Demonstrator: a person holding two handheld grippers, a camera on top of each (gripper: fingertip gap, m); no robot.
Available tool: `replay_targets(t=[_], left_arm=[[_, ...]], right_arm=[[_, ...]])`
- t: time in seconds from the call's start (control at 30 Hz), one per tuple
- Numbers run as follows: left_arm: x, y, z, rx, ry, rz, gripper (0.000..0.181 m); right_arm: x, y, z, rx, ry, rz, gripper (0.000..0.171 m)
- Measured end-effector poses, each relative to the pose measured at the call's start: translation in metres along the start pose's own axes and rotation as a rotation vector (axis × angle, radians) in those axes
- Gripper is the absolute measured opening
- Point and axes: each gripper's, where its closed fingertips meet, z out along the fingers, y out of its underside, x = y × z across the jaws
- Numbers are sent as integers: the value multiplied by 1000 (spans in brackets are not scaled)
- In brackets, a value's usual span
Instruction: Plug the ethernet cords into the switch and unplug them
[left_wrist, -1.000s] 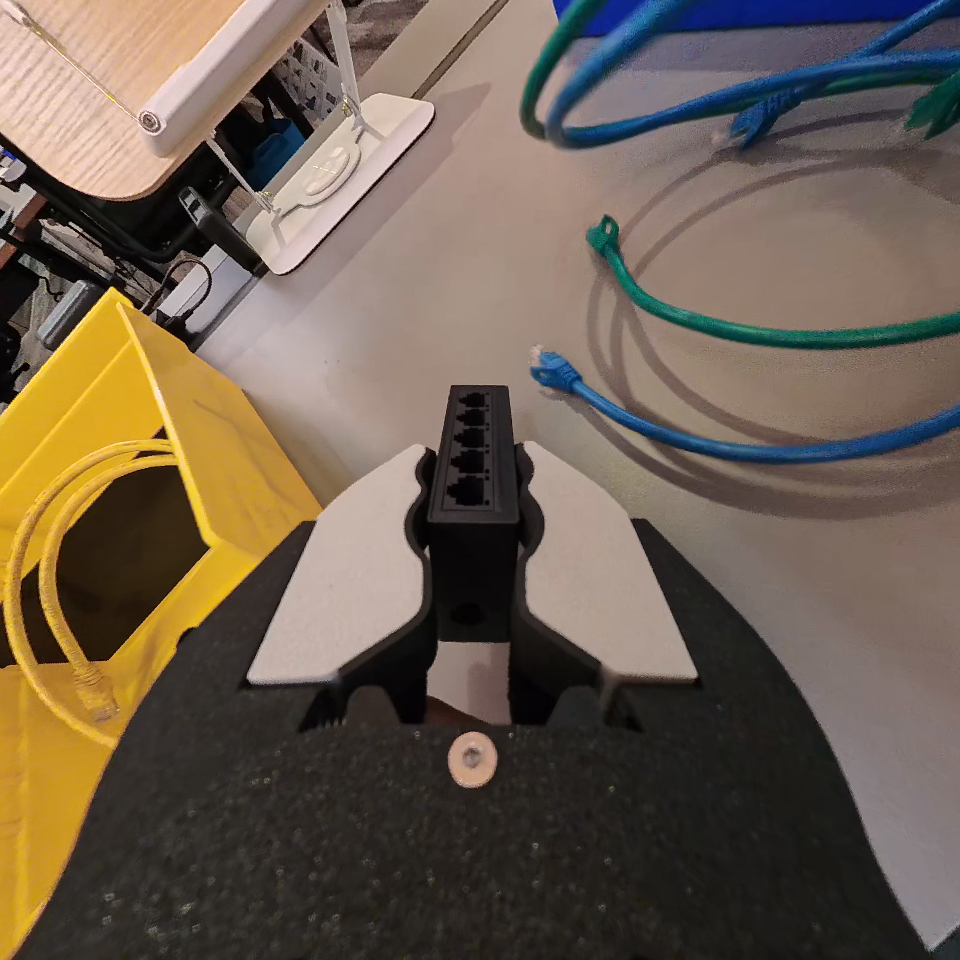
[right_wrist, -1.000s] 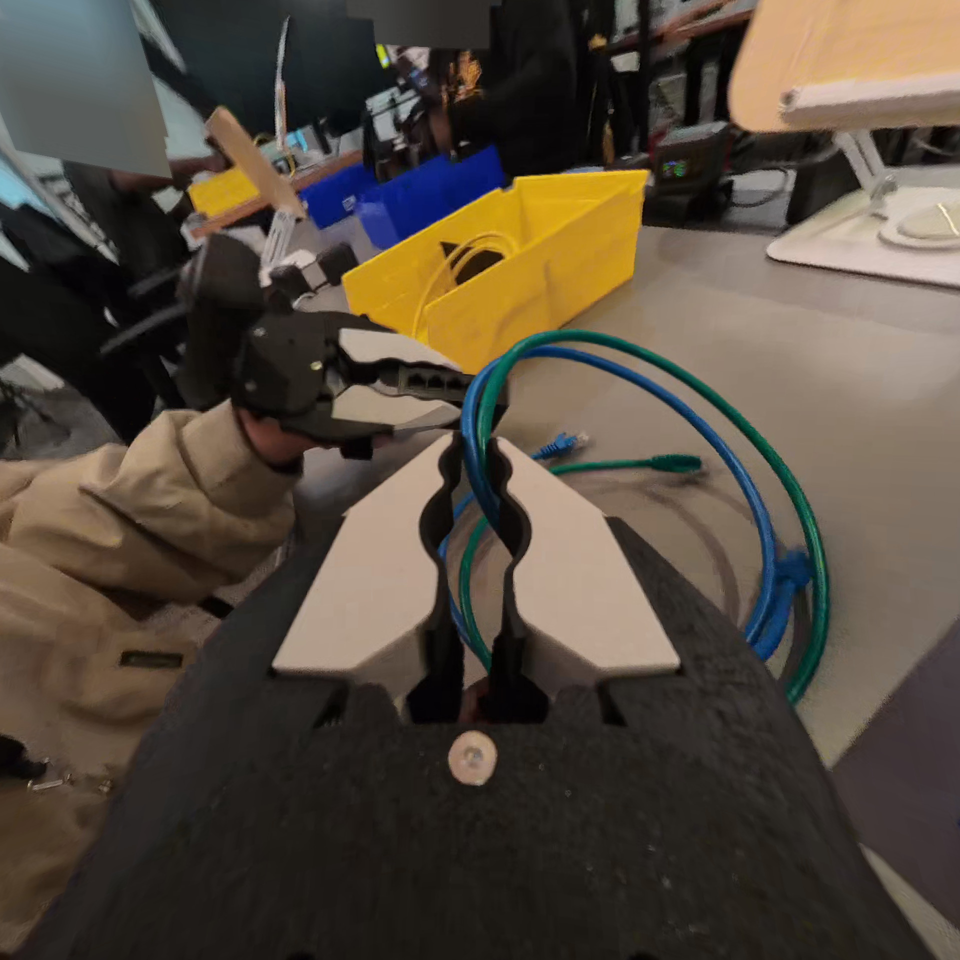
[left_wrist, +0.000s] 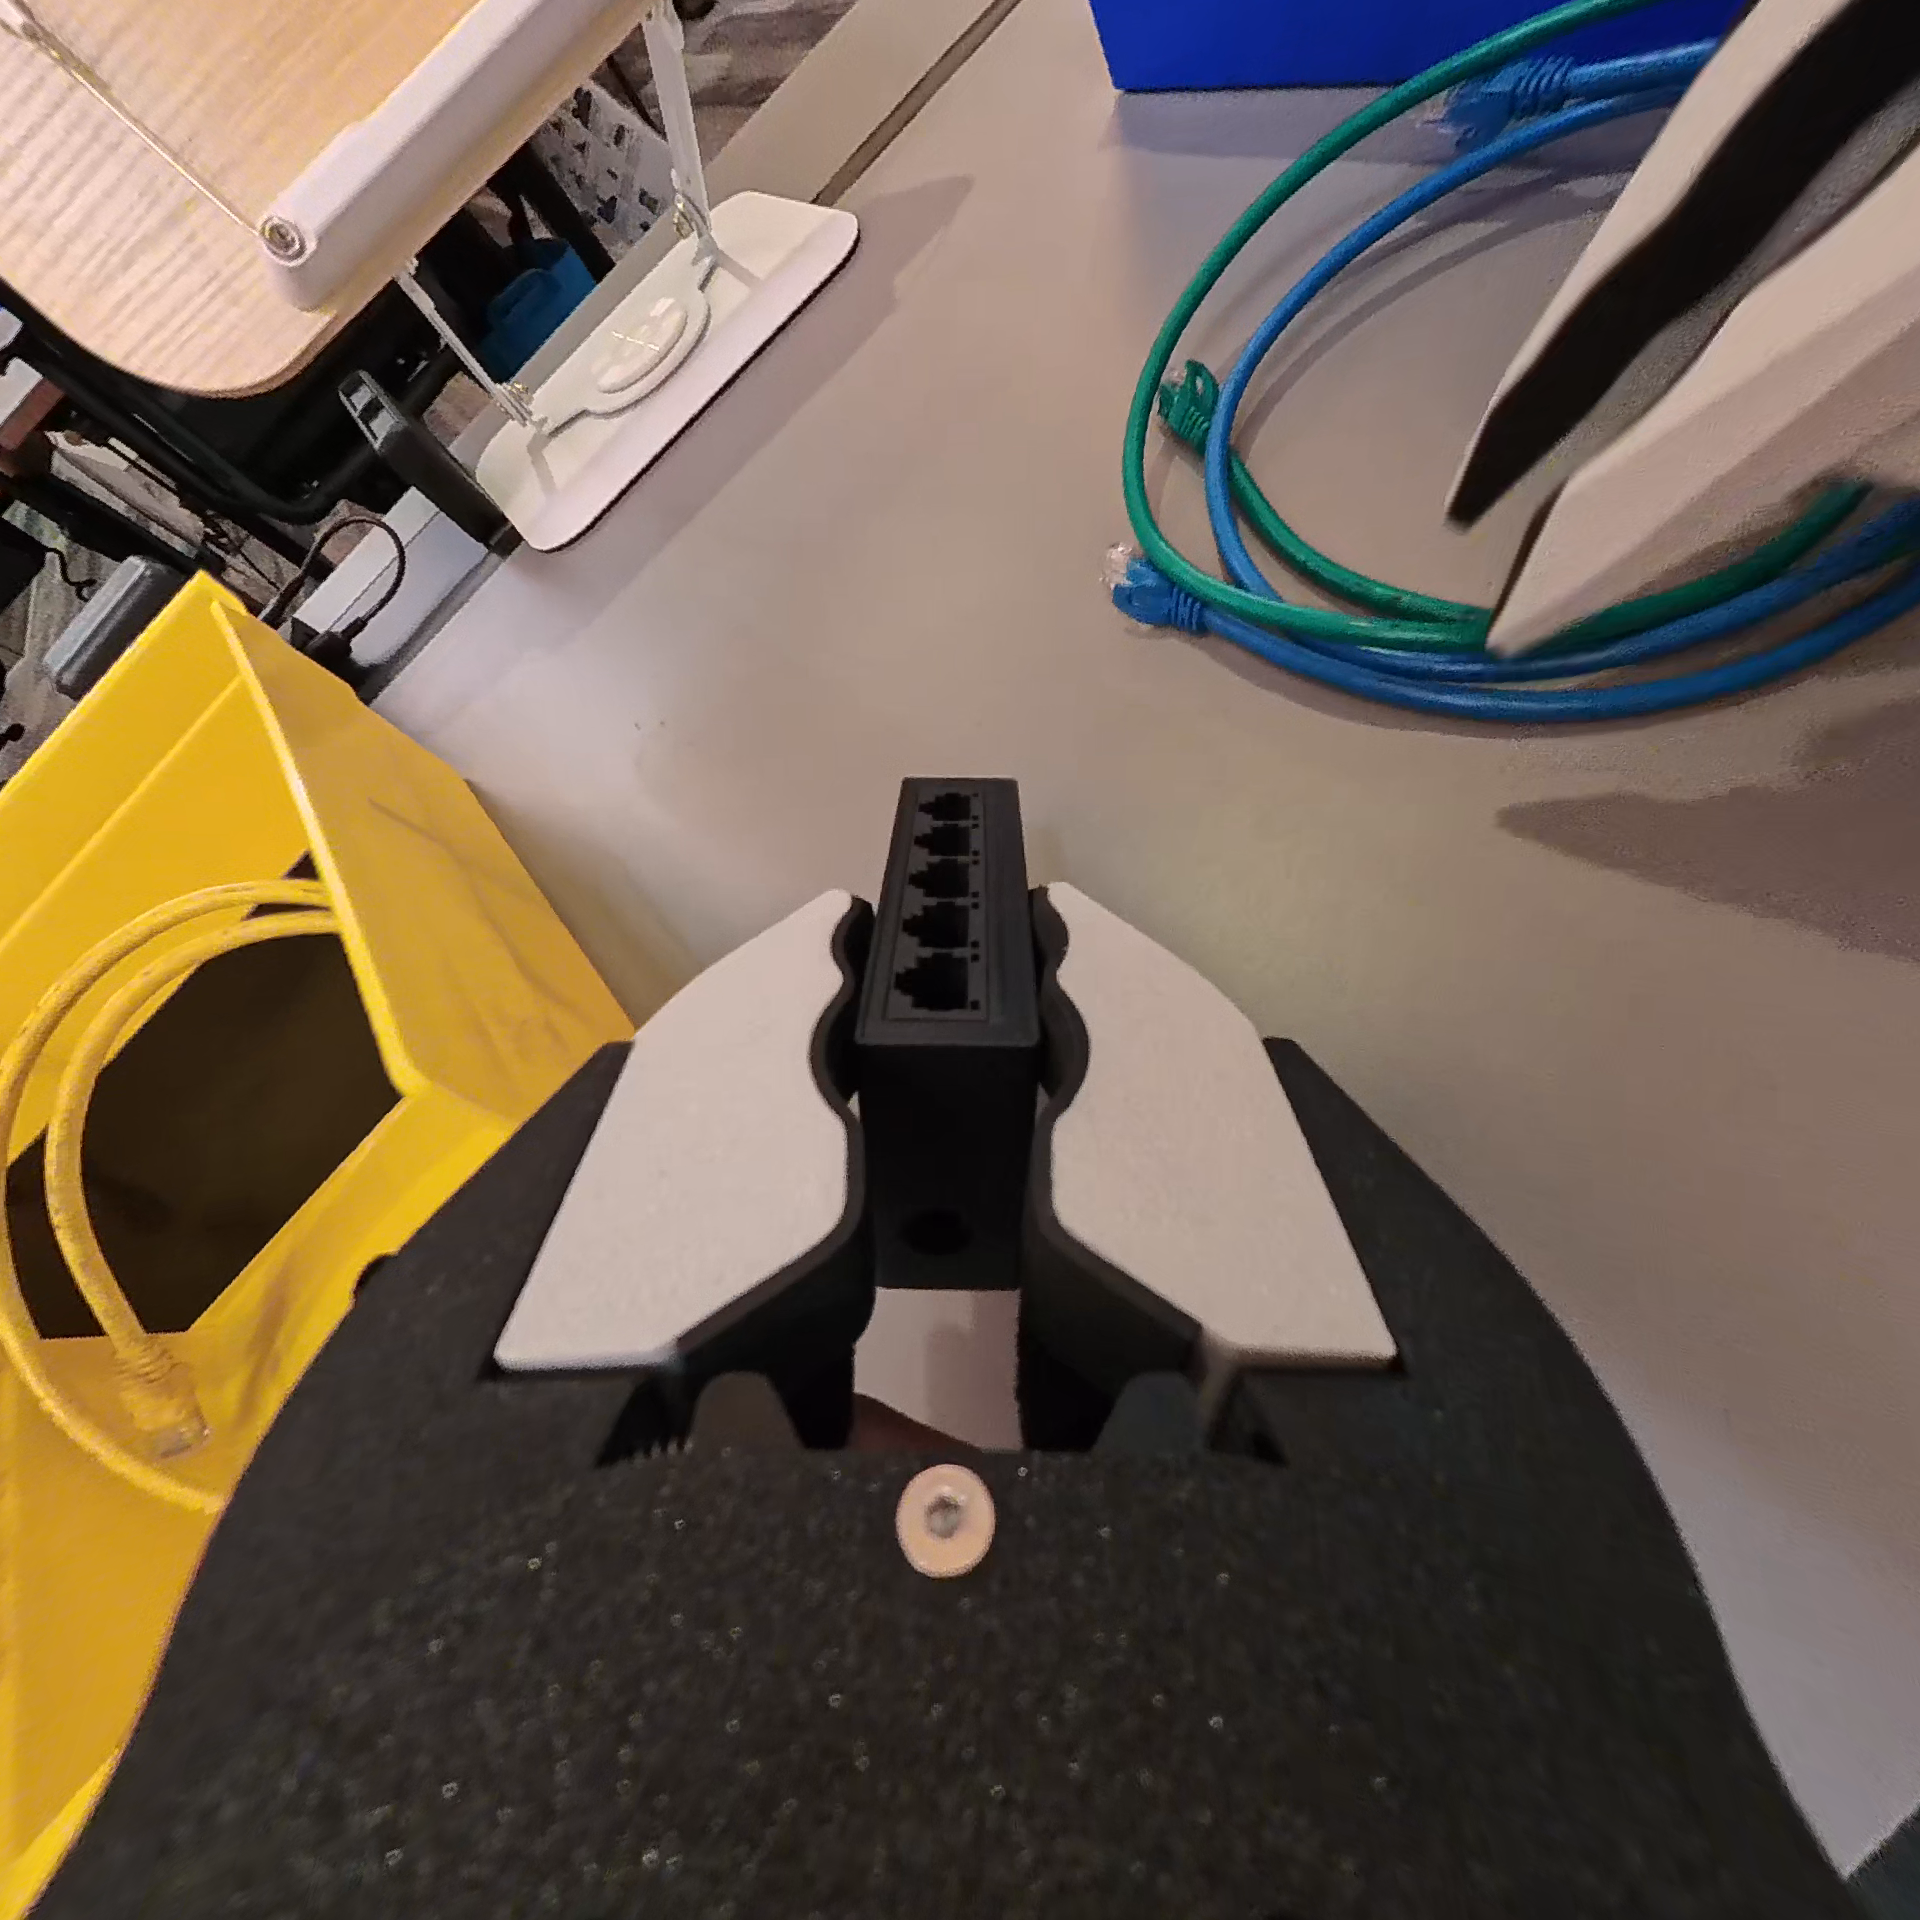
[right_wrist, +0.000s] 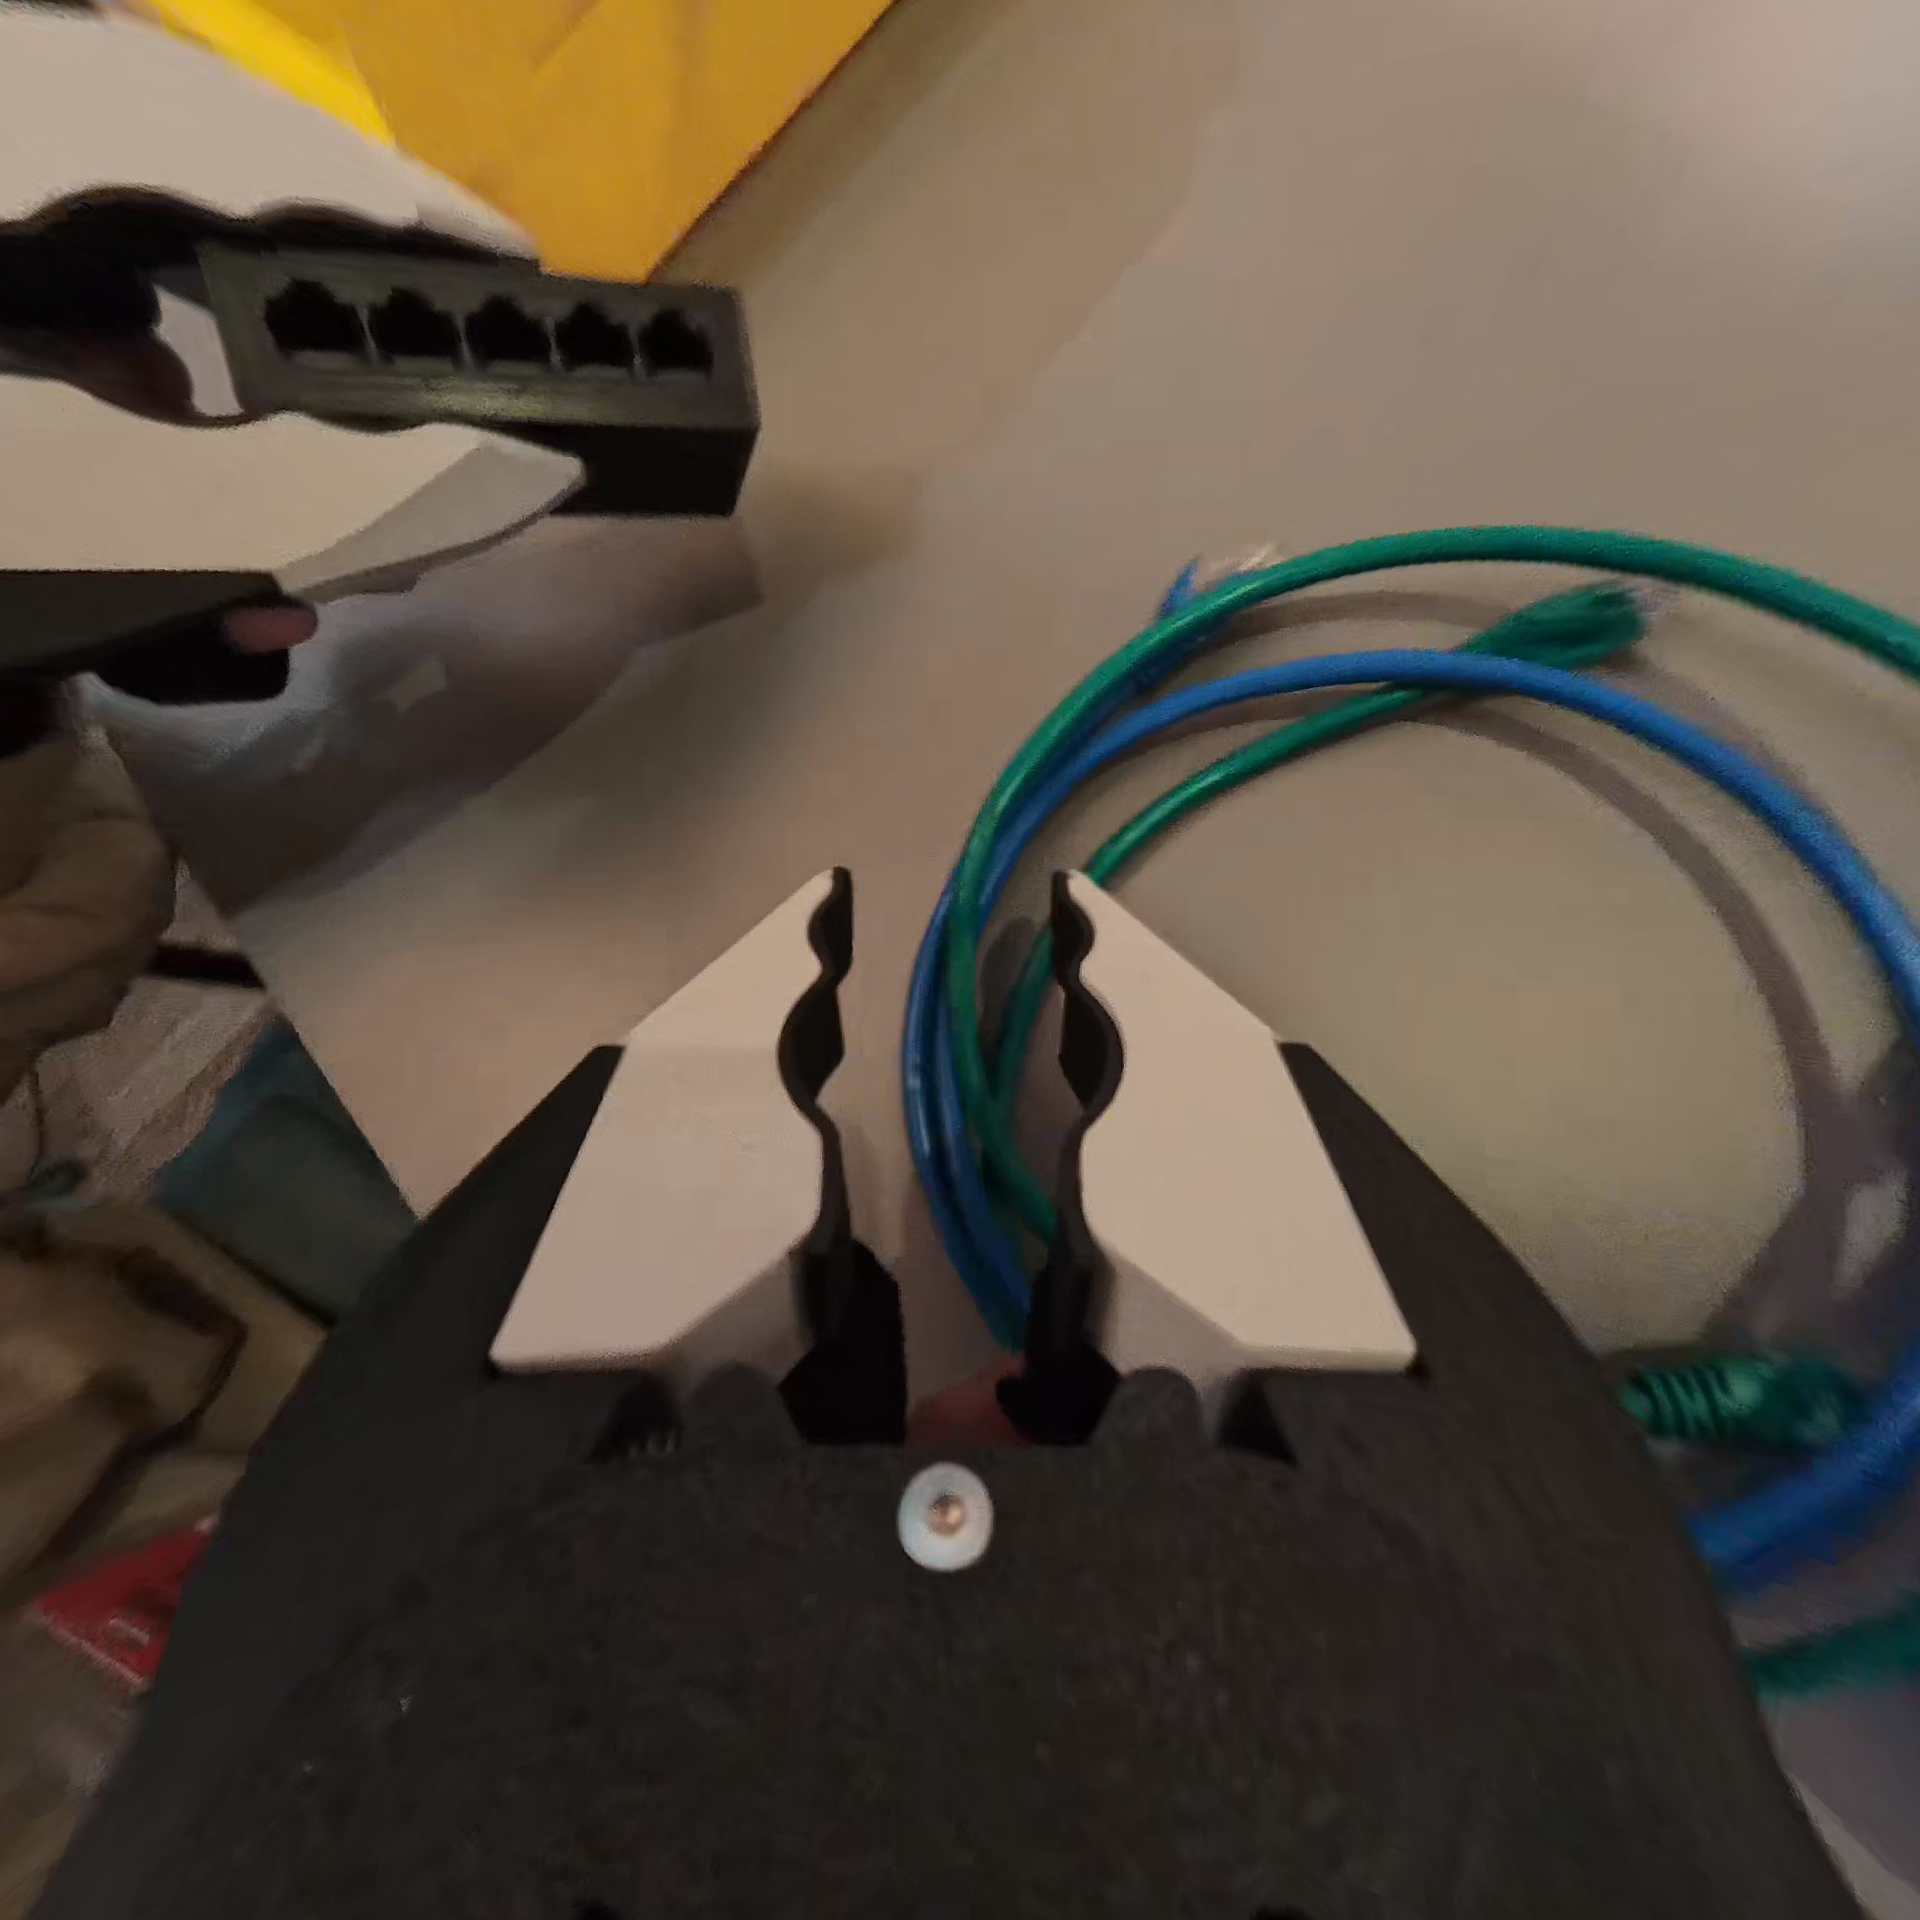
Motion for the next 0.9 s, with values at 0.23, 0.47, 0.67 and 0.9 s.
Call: replay_targets(t=[0.23,0.47,0.67,0.9], left_arm=[[2,1,-1,-3,2,13,29],[-6,-1,-3,7,-20,-10,29],[-6,-3,-6,19,-18,-20,29],[-4,-4,-6,25,-6,-26,29]], right_arm=[[-12,-18,-3,10,91,-226,7],[-73,-174,-177,578,-68,-320,5],[-58,-179,-191,565,-286,-185,5],[-38,-186,-193,573,-382,-61,5]])
